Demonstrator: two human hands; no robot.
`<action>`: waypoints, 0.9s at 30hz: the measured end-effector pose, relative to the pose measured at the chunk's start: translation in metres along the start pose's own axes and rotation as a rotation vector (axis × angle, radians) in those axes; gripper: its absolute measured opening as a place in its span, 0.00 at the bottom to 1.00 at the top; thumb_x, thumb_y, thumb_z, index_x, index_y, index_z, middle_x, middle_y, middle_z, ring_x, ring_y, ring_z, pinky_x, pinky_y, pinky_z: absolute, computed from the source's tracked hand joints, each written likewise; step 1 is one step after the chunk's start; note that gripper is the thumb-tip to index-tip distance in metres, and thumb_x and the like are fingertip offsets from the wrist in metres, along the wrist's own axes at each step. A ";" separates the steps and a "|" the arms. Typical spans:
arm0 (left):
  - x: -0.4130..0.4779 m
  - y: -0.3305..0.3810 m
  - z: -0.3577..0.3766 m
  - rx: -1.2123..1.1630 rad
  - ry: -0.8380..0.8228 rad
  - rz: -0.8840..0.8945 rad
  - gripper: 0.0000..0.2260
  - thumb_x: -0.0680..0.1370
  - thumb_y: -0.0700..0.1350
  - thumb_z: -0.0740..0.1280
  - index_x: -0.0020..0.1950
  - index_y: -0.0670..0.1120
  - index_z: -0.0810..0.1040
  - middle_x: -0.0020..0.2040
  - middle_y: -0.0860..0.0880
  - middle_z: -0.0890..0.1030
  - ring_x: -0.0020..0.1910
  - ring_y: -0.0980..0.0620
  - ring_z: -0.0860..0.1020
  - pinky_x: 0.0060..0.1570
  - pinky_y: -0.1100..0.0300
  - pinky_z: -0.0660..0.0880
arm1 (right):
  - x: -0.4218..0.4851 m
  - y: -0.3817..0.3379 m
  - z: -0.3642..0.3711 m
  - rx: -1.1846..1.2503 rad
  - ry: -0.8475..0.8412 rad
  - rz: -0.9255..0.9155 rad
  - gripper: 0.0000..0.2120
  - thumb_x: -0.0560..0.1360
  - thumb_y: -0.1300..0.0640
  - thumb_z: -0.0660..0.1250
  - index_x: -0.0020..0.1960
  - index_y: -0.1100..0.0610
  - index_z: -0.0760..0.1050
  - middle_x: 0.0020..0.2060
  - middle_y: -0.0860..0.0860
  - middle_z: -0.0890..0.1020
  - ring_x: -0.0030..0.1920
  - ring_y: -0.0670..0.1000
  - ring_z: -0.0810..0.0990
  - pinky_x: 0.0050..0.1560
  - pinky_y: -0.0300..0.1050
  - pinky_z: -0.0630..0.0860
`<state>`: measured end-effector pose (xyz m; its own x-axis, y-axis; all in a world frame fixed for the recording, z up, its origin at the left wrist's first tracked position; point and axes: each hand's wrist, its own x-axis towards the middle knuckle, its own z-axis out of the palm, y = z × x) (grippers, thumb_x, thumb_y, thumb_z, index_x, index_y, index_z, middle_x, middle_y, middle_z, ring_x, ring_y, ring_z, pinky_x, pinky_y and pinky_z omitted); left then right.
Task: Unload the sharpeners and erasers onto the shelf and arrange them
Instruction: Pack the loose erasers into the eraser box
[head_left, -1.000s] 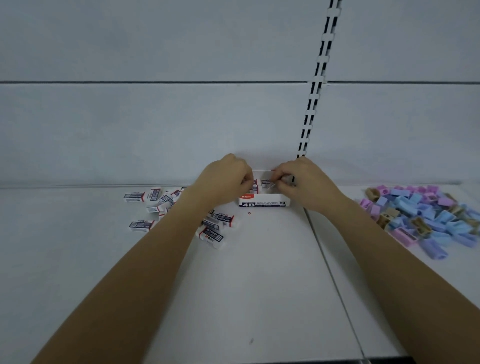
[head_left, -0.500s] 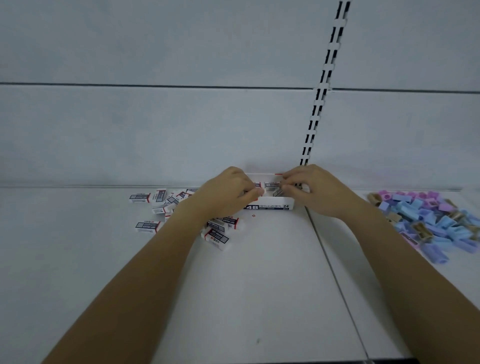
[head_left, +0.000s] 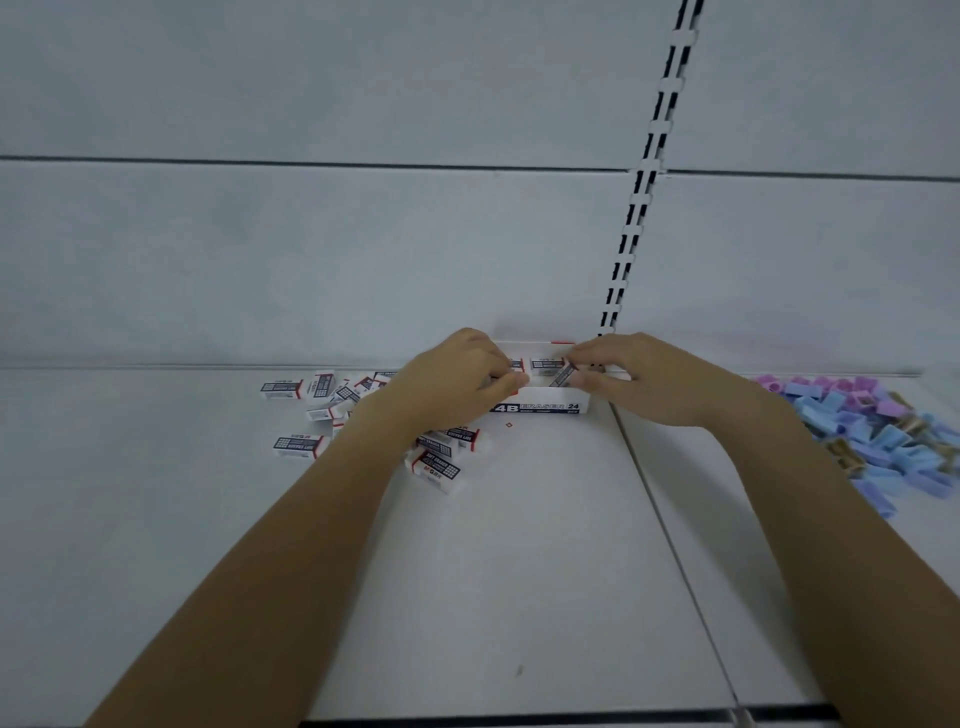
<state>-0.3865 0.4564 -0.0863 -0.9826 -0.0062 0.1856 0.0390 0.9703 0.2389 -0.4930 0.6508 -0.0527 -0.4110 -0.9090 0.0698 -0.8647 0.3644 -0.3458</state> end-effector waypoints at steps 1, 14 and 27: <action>0.000 0.001 0.000 0.002 0.003 0.000 0.20 0.80 0.54 0.55 0.50 0.44 0.82 0.55 0.50 0.81 0.61 0.51 0.69 0.64 0.57 0.64 | -0.002 0.000 -0.002 -0.004 -0.001 0.016 0.14 0.79 0.51 0.57 0.60 0.53 0.76 0.59 0.51 0.77 0.58 0.54 0.74 0.61 0.49 0.68; 0.000 0.005 0.000 0.028 -0.002 -0.053 0.26 0.78 0.59 0.50 0.47 0.43 0.81 0.49 0.50 0.81 0.58 0.54 0.67 0.60 0.55 0.67 | 0.013 -0.001 0.025 -0.185 -0.094 0.152 0.17 0.78 0.44 0.50 0.54 0.50 0.74 0.66 0.47 0.65 0.67 0.54 0.61 0.68 0.53 0.60; -0.004 0.008 -0.003 0.025 -0.019 -0.053 0.19 0.81 0.55 0.53 0.55 0.47 0.80 0.55 0.54 0.79 0.63 0.54 0.65 0.61 0.54 0.67 | 0.018 0.006 0.029 -0.216 -0.024 0.084 0.28 0.71 0.34 0.45 0.47 0.49 0.77 0.56 0.46 0.76 0.61 0.54 0.68 0.62 0.53 0.64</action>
<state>-0.3821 0.4633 -0.0826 -0.9865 -0.0528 0.1548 -0.0170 0.9744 0.2244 -0.4976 0.6309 -0.0807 -0.4792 -0.8773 0.0261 -0.8706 0.4713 -0.1412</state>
